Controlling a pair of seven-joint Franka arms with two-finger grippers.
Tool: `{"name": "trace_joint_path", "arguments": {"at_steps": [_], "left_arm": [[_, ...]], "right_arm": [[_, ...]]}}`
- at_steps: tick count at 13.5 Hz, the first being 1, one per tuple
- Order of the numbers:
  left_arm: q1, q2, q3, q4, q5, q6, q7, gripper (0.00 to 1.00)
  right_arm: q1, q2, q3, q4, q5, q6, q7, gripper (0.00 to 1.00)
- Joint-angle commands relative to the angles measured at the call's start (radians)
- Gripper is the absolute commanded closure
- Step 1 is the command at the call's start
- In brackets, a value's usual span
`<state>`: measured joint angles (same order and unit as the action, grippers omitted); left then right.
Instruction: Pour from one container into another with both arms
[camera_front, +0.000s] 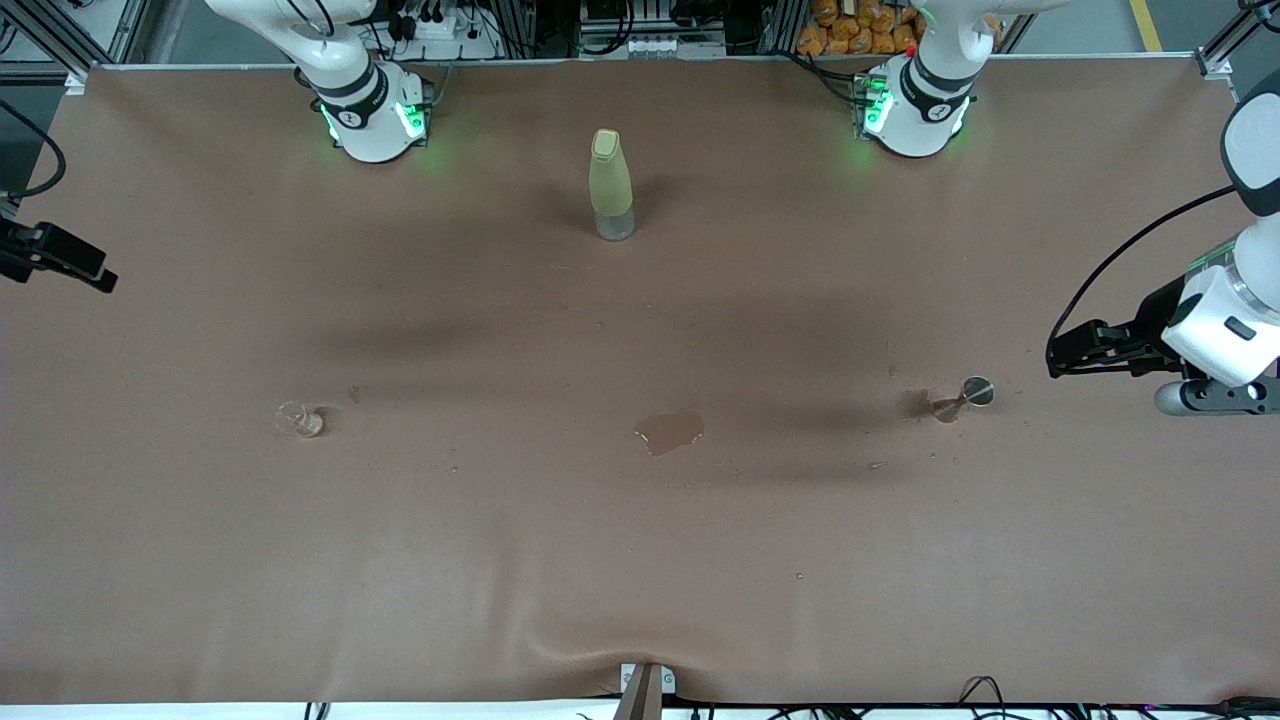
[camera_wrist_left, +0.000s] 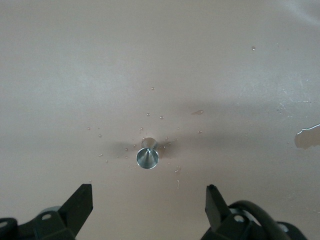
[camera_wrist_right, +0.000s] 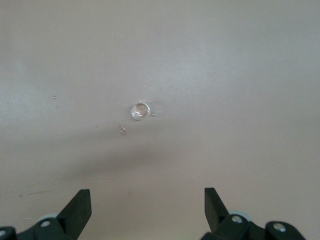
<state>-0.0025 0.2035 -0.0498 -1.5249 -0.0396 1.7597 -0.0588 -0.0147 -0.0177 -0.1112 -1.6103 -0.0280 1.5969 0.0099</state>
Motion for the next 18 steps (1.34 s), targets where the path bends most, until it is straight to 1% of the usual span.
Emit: {"name": "trace_joint_path", "arguments": {"at_steps": [1, 5, 12, 18], "left_arm": [[-0.001, -0.022, 0.002, -0.015, 0.009, -0.006, 0.020, 0.00], [-0.002, -0.016, 0.002, -0.005, 0.001, -0.006, 0.010, 0.00], [-0.011, -0.015, 0.001, 0.000, -0.003, -0.006, 0.025, 0.00], [-0.017, -0.012, -0.001, 0.014, 0.004, -0.005, 0.025, 0.00]], "right_arm": [[0.001, 0.002, 0.010, 0.024, -0.023, -0.025, 0.012, 0.00], [0.007, 0.021, 0.010, 0.015, -0.020, -0.074, 0.007, 0.00], [0.025, 0.027, 0.010, 0.012, -0.013, -0.029, 0.009, 0.00], [0.021, 0.053, 0.010, 0.013, -0.012, -0.038, -0.016, 0.00]]}}
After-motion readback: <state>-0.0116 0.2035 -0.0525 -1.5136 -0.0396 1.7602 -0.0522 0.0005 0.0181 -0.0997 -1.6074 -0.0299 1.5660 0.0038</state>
